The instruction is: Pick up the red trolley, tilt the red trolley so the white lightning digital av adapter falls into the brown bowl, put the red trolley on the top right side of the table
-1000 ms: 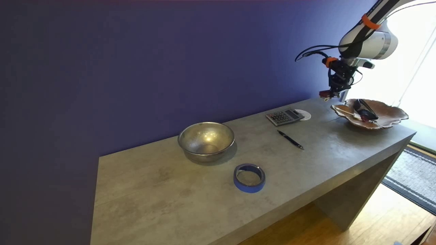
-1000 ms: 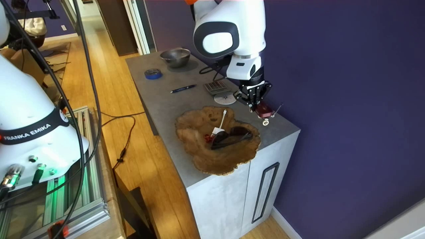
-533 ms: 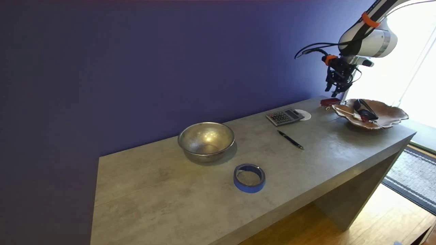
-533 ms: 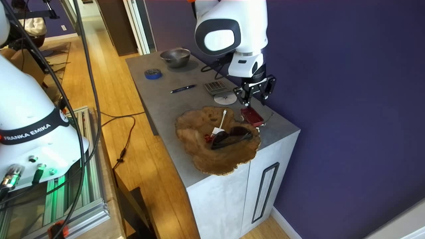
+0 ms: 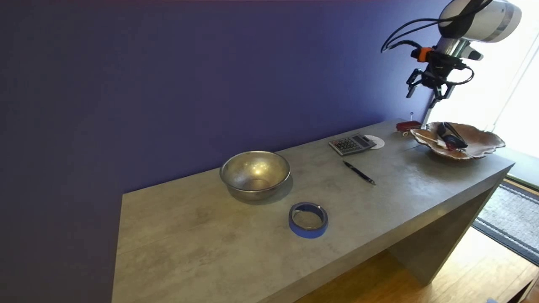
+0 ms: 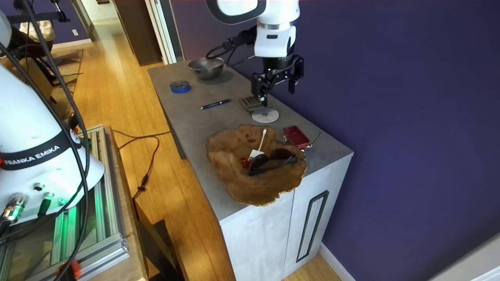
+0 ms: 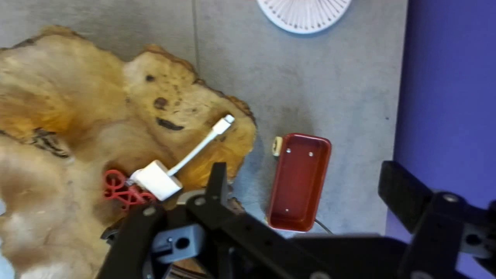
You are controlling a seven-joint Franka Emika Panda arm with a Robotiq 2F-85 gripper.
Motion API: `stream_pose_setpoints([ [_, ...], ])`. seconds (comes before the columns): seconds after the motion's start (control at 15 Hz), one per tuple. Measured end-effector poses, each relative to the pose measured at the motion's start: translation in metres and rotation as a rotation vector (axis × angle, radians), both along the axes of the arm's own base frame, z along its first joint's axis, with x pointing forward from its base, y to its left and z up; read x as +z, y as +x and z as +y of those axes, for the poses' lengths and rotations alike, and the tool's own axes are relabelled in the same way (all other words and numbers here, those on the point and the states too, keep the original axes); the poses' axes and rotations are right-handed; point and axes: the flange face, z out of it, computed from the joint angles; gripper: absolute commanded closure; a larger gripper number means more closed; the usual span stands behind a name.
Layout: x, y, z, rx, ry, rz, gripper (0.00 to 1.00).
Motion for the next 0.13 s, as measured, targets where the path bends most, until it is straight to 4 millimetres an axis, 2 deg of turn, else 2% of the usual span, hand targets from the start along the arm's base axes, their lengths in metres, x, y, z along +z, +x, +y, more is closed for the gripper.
stream_pose_setpoints([
  [0.13,0.008,-0.024,0.007,0.113,0.000,0.024,0.00],
])
